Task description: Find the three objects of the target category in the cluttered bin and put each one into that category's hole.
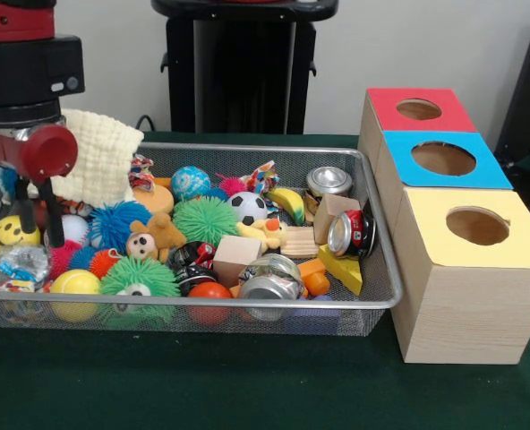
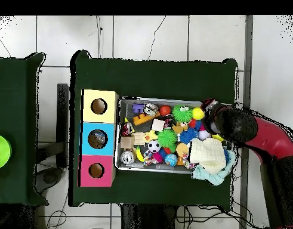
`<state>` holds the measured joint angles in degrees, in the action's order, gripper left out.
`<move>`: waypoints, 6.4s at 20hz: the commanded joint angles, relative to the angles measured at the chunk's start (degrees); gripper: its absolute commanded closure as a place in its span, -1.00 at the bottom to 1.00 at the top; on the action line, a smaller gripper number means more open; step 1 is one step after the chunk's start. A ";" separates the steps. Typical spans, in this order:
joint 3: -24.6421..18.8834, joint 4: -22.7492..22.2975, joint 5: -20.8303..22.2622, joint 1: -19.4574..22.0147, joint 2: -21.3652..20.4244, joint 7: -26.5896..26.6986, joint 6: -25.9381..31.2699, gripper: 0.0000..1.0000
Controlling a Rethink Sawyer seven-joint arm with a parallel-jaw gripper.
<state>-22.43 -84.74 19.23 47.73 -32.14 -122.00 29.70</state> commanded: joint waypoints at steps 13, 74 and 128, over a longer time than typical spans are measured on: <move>-1.43 -0.10 5.97 4.36 -1.58 15.69 16.01 -1.00; 11.74 8.36 0.67 -1.77 10.50 -8.57 10.95 -1.00; 15.14 -2.63 -9.69 -7.81 0.36 -1.27 9.93 -1.00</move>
<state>-4.94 -80.11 10.43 41.02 -27.88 -122.01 37.79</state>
